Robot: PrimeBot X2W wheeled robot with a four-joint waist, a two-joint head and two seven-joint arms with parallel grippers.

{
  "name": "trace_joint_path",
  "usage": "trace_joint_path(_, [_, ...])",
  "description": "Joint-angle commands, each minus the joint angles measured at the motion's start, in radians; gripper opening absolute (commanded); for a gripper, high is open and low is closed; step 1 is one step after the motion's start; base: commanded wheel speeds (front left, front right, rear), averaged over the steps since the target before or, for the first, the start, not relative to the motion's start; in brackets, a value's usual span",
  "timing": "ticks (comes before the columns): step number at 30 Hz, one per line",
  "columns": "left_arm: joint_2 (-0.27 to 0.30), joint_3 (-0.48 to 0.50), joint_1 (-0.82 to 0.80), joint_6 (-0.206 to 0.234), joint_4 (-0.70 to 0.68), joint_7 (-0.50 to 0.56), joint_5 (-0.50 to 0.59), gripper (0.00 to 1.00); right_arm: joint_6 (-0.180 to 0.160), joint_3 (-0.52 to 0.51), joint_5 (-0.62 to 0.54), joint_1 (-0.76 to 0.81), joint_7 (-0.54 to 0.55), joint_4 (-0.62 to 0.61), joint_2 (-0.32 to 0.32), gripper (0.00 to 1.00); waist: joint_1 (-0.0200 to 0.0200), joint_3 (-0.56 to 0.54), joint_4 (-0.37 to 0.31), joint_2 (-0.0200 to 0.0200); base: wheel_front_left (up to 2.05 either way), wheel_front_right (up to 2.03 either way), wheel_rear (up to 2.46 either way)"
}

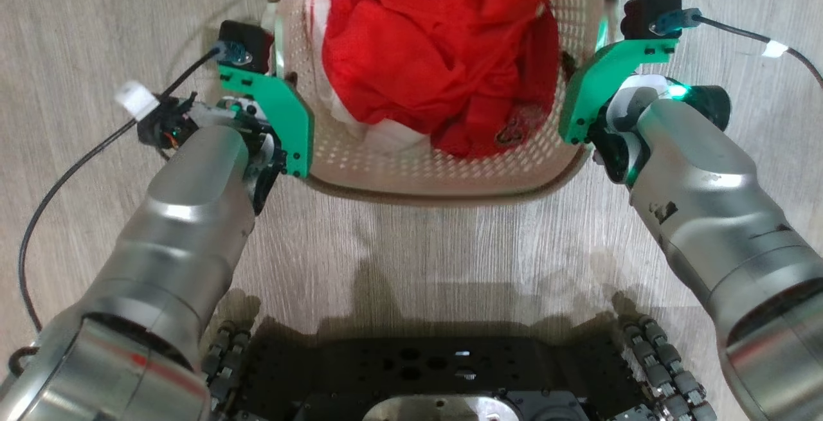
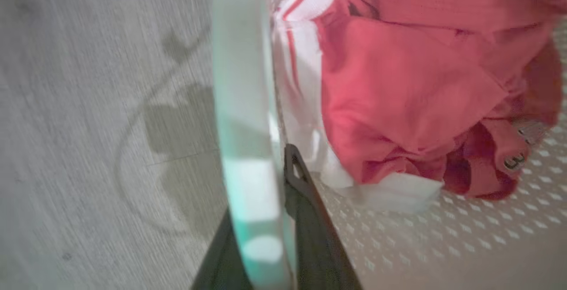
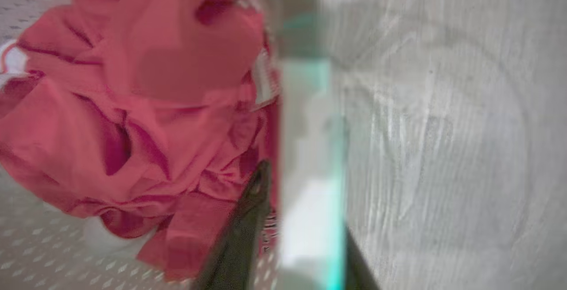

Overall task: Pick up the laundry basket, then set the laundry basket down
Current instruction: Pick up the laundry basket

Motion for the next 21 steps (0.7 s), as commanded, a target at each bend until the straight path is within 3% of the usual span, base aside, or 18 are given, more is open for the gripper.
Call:
trace_joint_path(1, [0.024, -0.001, 0.019, -0.001, -0.01, -0.002, 0.0, 0.0, 0.007, 0.016, 0.006, 0.044, 0.003, -0.014, 0.018, 0.0, 0.0, 0.0, 0.0, -0.0001, 0.0, 0.0, 0.0])
trace_joint_path(11, [0.024, -0.104, 0.032, -0.011, 0.005, 0.01, 0.001, 0.0, 0.007, 0.078, 0.045, 0.065, 0.037, -0.034, 0.018, 0.0, 0.0, -0.036, -0.002, -0.0001, 0.0, 0.0, 0.0])
trace_joint_path(21, [0.024, -0.221, 0.086, -0.039, -0.016, 0.098, -0.009, 0.0, 0.007, 0.129, 0.099, 0.09, 0.147, -0.048, 0.018, 0.0, 0.0, -0.177, 0.012, -0.0001, 0.0, 0.0, 0.0])
